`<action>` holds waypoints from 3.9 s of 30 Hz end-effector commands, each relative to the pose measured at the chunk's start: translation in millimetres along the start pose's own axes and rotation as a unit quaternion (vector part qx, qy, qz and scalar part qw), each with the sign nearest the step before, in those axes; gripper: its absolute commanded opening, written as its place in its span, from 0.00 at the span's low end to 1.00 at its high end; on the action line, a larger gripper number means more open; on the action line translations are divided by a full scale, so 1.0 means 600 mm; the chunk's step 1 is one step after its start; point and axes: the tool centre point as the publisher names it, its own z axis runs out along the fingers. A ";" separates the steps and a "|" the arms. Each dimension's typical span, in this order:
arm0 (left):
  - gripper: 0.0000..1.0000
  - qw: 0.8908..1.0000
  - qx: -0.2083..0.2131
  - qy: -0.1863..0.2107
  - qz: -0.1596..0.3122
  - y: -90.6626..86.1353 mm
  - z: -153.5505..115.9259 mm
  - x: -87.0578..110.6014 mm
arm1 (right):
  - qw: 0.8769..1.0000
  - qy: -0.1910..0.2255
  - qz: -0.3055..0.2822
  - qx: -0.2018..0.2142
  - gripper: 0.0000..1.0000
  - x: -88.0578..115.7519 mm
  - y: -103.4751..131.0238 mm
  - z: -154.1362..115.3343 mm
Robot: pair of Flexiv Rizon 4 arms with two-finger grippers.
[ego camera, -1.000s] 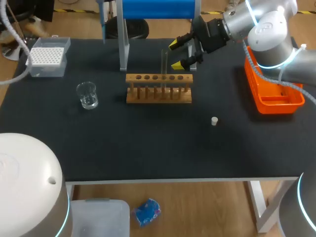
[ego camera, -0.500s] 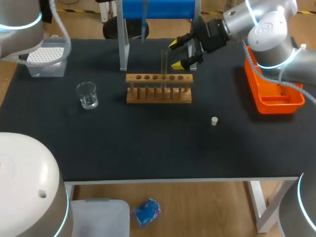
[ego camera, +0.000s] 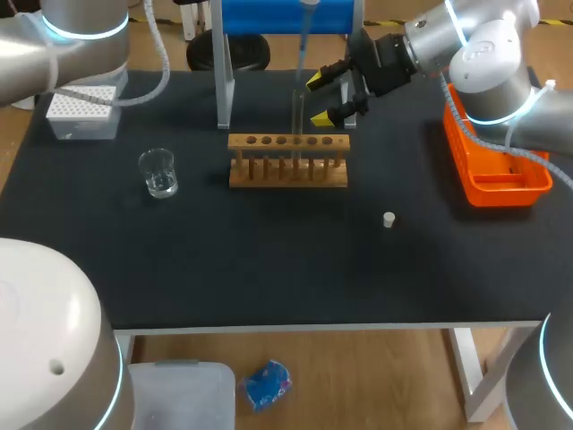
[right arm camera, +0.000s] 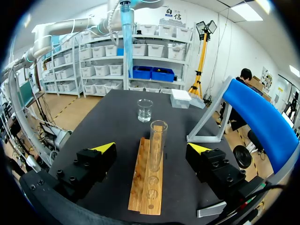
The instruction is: Invert the test tube, pick up the pipette, mount the tip to pipette, aspirate from beaker and dispense into the tube, eject the tip, return the pipette, and cap with the stopper.
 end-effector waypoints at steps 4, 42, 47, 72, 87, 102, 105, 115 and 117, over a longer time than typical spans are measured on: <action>0.00 1.000 -0.001 0.012 0.000 -0.001 -0.002 -0.005 | 1.000 0.001 0.000 0.000 1.00 0.000 0.000 -0.001; 0.00 0.998 0.031 0.048 -0.010 0.071 -0.010 -0.080 | 1.000 0.001 0.000 0.000 1.00 0.000 0.000 -0.001; 0.00 0.998 0.032 0.043 -0.016 0.082 -0.014 -0.081 | 1.000 0.001 0.000 0.000 1.00 0.000 0.000 -0.001; 0.00 0.998 0.030 0.031 -0.045 0.109 -0.019 -0.070 | 1.000 0.001 0.000 0.000 1.00 0.000 0.000 -0.001; 0.00 0.998 0.033 0.036 -0.032 0.083 -0.014 -0.064 | 1.000 0.001 0.000 0.000 1.00 0.000 0.000 -0.001; 0.00 0.998 0.039 0.037 -0.033 0.093 -0.012 -0.062 | 1.000 0.001 0.000 0.000 1.00 0.000 0.000 -0.001; 0.00 0.998 0.038 0.036 -0.034 0.099 -0.013 -0.063 | 1.000 0.001 0.000 0.000 1.00 0.000 0.000 -0.001; 0.00 0.998 0.034 0.033 -0.046 0.104 -0.014 -0.064 | 1.000 0.001 0.000 0.000 1.00 0.000 0.000 -0.001; 0.00 0.998 0.034 0.034 -0.050 0.105 -0.013 -0.064 | 1.000 0.001 0.000 0.000 1.00 0.000 0.000 -0.001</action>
